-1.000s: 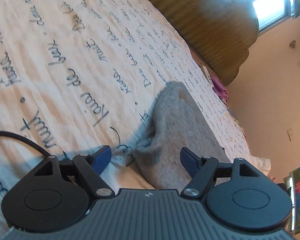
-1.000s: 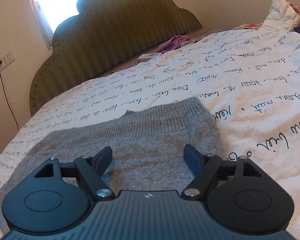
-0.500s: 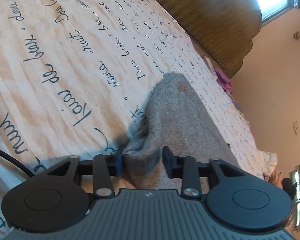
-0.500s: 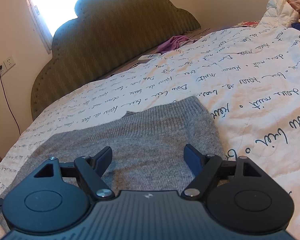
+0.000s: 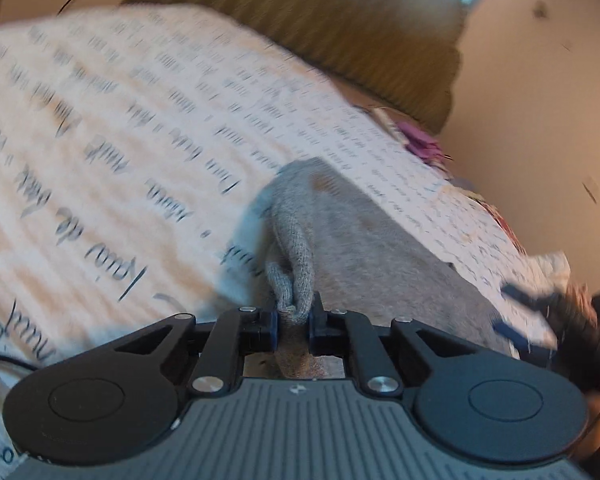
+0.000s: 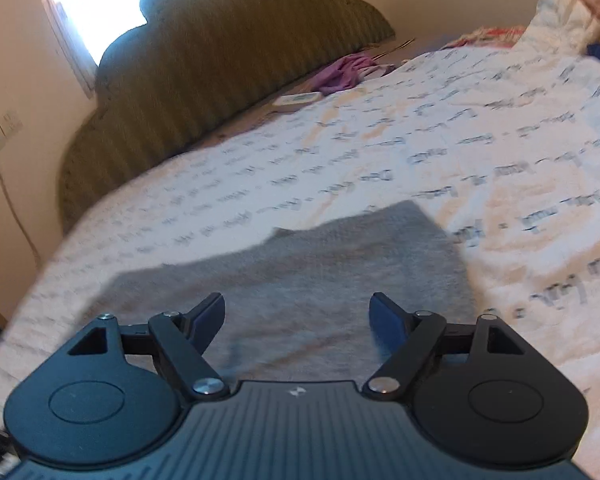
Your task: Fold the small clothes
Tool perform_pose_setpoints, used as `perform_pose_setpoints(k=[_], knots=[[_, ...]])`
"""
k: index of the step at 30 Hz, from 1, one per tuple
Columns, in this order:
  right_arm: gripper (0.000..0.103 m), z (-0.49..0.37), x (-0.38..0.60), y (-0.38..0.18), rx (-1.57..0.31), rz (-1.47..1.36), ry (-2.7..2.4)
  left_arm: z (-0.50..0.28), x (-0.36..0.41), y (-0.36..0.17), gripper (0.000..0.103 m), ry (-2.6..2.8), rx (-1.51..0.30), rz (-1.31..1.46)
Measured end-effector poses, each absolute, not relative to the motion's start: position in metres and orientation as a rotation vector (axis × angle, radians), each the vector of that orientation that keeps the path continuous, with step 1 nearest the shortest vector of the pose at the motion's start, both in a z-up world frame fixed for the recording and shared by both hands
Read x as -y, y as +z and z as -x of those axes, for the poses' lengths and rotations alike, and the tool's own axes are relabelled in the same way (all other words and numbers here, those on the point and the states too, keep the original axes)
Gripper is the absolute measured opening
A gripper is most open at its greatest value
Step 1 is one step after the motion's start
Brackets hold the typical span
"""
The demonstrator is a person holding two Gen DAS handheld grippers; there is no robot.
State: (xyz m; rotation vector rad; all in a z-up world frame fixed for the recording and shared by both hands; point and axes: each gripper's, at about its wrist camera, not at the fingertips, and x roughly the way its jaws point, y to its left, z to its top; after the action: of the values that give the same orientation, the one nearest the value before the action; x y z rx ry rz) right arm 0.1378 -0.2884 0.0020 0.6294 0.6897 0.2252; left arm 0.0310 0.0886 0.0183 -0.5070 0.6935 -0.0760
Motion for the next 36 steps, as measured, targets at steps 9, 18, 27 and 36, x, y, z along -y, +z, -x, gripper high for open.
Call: perform_pose_setpoints(k=[9, 18, 27, 36], knots=[[0.08, -0.22, 0.139, 0.024, -1.091, -0.548, 0.663, -0.026, -0.041, 0.027, 0.011, -0.167, -0.624, 0.306], [0.08, -0.275, 0.021, 0.019, -1.29, -0.087, 0.638, -0.029, -0.04, 0.02, 0.011, -0.185, -0.635, 0.302], [0.062, -0.278, -0.026, 0.008, -1.299, 0.305, 0.614, -0.035, -0.042, 0.016, 0.011, -0.206, -0.639, 0.303], [0.009, -0.275, 0.016, 0.023, -1.199, 0.246, 0.697, -0.035, -0.034, 0.026, 0.011, -0.242, -0.617, 0.286]])
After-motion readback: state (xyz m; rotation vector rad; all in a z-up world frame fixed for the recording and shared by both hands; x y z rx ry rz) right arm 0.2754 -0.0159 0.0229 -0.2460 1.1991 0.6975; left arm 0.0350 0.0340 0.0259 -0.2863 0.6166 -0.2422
